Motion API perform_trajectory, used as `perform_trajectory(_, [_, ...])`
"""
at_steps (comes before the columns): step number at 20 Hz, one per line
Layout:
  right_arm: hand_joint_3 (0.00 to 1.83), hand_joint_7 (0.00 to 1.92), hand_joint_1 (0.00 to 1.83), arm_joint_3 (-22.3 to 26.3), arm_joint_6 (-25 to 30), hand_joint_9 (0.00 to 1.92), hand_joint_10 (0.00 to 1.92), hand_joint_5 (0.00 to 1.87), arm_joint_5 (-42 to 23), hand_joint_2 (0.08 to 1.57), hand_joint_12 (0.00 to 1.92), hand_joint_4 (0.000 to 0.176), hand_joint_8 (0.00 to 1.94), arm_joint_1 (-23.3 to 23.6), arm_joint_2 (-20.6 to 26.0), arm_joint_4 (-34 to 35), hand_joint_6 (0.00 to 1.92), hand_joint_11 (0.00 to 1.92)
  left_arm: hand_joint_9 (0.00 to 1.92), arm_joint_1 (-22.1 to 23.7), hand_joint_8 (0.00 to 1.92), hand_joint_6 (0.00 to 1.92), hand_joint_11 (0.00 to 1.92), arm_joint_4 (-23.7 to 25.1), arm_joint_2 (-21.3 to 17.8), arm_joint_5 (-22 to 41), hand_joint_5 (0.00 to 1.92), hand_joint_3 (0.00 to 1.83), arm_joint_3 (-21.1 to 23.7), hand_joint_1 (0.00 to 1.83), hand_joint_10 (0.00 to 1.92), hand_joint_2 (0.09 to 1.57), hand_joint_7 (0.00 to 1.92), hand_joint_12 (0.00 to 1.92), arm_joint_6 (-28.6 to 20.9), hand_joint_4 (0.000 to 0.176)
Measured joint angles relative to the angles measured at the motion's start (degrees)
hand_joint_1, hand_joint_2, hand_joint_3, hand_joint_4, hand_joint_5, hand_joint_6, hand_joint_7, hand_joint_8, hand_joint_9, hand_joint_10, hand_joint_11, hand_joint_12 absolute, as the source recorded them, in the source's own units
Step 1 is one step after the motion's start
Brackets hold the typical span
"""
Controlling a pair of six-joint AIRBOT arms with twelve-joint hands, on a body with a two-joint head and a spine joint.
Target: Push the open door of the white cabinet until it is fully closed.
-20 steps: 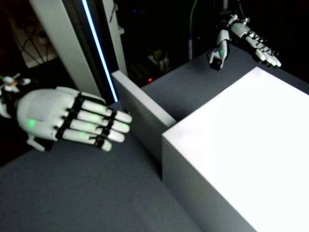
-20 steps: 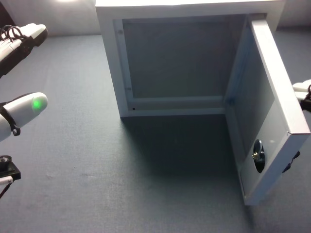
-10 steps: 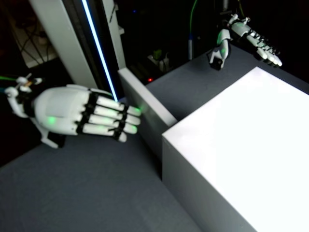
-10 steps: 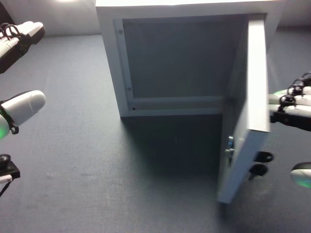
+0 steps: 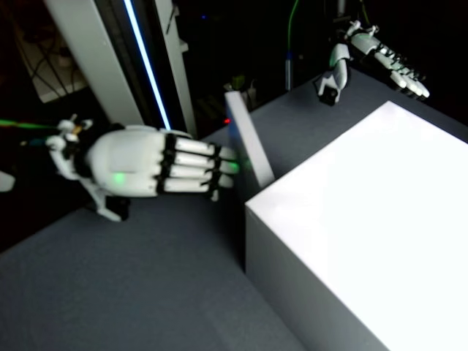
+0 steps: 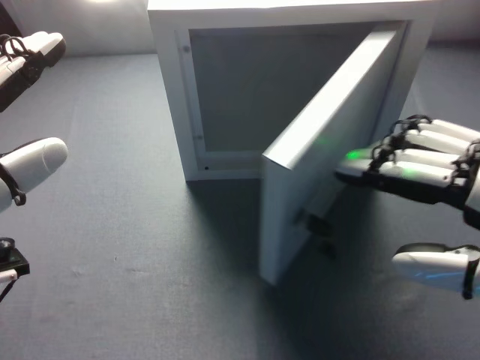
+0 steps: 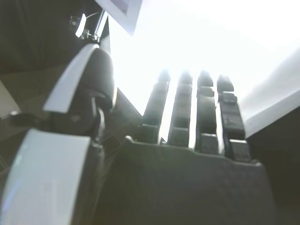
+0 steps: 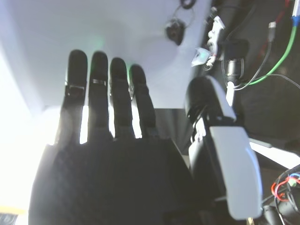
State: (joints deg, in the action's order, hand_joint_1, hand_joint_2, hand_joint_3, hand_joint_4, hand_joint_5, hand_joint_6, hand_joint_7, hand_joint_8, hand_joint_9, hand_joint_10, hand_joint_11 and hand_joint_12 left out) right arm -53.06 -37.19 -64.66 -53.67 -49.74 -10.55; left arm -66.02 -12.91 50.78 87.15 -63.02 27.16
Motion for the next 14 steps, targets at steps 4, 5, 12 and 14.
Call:
perform_trajectory(4, [0.00, 0.23, 0.21, -1.57, 0.96, 0.03, 0.61, 0.19, 2.03, 1.34, 1.24, 0.000, 0.00, 3.28, -2.34, -1.68, 0.00, 0.00, 0.00, -0.35, 0.00, 0.01, 0.01, -0.13, 0.00, 0.61, 0.03, 0.00, -0.02, 0.20, 0.00, 1.46, 0.00, 0.00, 0.02, 0.000])
perform_trajectory(5, [0.00, 0.22, 0.22, -1.92, 1.07, 0.02, 0.60, 0.19, 2.73, 1.33, 1.21, 0.000, 0.00, 3.96, -3.17, -1.92, 0.00, 0.00, 0.00, -0.66, 0.00, 0.00, 0.01, -0.44, -0.02, 0.87, 0.03, 0.00, 0.00, 0.19, 0.00, 1.45, 0.00, 0.00, 0.00, 0.000])
perform_trajectory(12, [0.00, 0.16, 0.40, -4.94, 1.22, 0.01, 0.36, 0.14, 6.80, 1.29, 0.93, 0.000, 0.00, 9.35, -8.09, -3.91, 0.00, 0.00, 0.00, -1.42, 0.00, 0.00, 0.01, -1.55, -0.28, 2.03, 0.03, 0.00, 0.07, 0.17, 0.00, 1.45, 0.00, 0.01, 0.00, 0.000])
perform_trajectory(14, [0.00, 0.14, 0.49, -5.66, 1.22, 0.06, 0.19, 0.13, 7.78, 1.27, 0.59, 0.000, 0.00, 10.58, -9.46, -4.61, 0.00, 0.00, 0.00, -1.42, 0.00, 0.00, 0.01, -1.55, -0.31, 2.27, 0.02, 0.00, 0.07, 0.15, 0.00, 1.45, 0.00, 0.01, 0.00, 0.000])
